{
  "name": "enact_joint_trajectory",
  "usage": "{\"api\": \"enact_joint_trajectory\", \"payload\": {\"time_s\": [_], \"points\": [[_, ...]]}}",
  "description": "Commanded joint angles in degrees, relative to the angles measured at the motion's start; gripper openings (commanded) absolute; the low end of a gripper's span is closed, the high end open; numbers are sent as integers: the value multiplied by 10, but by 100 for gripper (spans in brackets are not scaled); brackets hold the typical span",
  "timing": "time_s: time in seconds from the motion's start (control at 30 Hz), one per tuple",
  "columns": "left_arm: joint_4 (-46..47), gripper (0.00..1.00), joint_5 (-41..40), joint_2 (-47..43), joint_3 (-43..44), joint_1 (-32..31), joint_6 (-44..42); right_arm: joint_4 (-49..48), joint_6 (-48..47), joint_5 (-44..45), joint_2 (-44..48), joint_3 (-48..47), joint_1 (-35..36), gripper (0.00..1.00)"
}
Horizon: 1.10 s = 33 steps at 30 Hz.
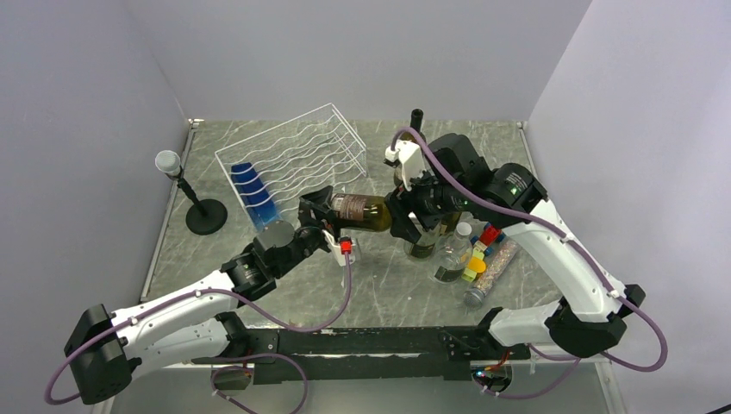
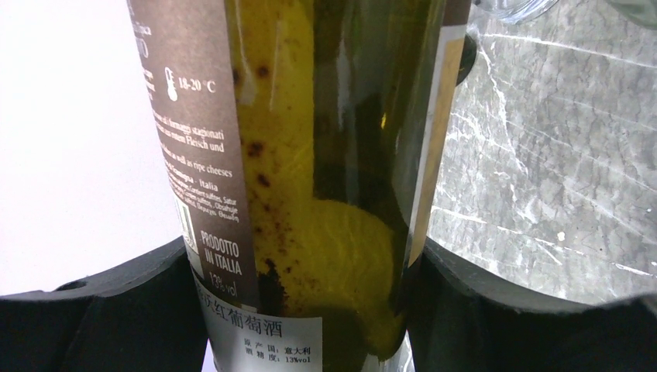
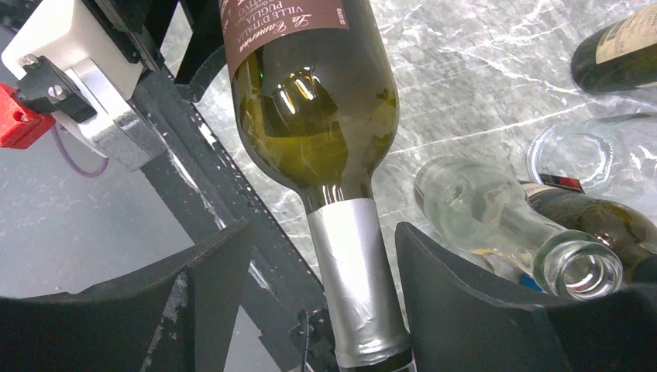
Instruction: Put the wine bottle on the wine rack
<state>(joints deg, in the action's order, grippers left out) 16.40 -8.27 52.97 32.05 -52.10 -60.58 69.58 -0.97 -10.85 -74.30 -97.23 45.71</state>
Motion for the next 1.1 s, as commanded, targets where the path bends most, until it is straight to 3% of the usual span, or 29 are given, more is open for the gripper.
{"api": "enact_joint_trajectory", "payload": {"time_s": [0.0,0.4,0.67,0.87,1.0,1.07], "points": [[95,1,21,-26,17,0,-4,8,-9,-31,-4,-18,3,70],[164,1,-9,-23,-8,0,-61,18,-15,-29,-68,-49,33,66],[177,1,-19,-8,2,-1,-43,16,-14,-28,-81,-28,50,65],[180,1,-26,-5,5,0,-34,13,-8,-21,-76,-2,57,32],[169,1,-31,-6,13,0,-24,6,3,-4,-75,8,63,0],[163,11,-31,-9,13,0,-21,-1,9,7,-74,11,66,0]]}}
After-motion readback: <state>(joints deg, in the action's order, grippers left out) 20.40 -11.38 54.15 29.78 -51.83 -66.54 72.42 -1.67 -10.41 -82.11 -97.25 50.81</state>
